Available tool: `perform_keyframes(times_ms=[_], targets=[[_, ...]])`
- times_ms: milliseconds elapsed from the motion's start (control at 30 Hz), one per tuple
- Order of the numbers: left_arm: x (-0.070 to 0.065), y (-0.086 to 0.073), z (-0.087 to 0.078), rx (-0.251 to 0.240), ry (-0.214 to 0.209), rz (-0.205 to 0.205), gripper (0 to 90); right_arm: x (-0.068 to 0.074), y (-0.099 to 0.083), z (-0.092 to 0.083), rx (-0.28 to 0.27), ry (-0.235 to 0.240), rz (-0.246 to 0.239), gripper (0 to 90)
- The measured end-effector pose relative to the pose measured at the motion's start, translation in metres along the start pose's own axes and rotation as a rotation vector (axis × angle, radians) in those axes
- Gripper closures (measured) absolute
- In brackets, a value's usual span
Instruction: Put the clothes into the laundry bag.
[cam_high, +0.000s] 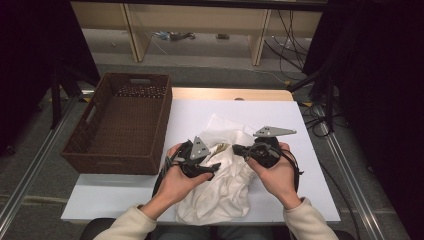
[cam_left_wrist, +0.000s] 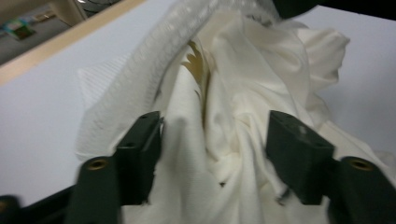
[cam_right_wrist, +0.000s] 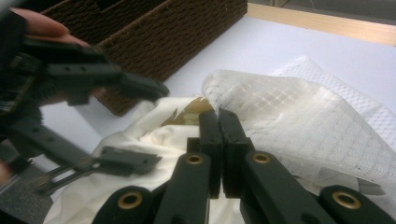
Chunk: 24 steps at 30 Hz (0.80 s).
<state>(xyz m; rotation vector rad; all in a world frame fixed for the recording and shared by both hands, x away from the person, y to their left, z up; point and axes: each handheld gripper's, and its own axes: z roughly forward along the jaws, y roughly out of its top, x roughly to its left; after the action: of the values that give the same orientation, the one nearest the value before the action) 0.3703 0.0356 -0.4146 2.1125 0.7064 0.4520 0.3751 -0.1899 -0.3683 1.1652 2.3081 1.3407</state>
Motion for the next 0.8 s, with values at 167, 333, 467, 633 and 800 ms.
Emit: perform_keyframes(times_ms=[167,333,467,633,800], targets=[[-0.008,0.001,0.016,0.048,-0.055,0.043,67.6,0.002,-0.002,0.004,0.033,0.022,0.006,90.0],[-0.01,0.008,0.019,0.009,-0.085,-0.029,80.1,0.005,-0.005,0.011,0.059,0.025,0.002,90.0],[-0.011,0.015,0.009,-0.082,-0.103,-0.1,81.5,0.008,-0.006,0.011,0.054,0.032,-0.009,90.0],[-0.019,0.027,-0.01,-0.159,-0.107,-0.111,82.1,0.013,0.001,-0.001,-0.009,0.058,-0.02,90.0],[-0.02,0.035,-0.005,-0.18,-0.059,-0.063,81.9,0.015,0.008,-0.016,-0.063,0.052,-0.03,90.0]])
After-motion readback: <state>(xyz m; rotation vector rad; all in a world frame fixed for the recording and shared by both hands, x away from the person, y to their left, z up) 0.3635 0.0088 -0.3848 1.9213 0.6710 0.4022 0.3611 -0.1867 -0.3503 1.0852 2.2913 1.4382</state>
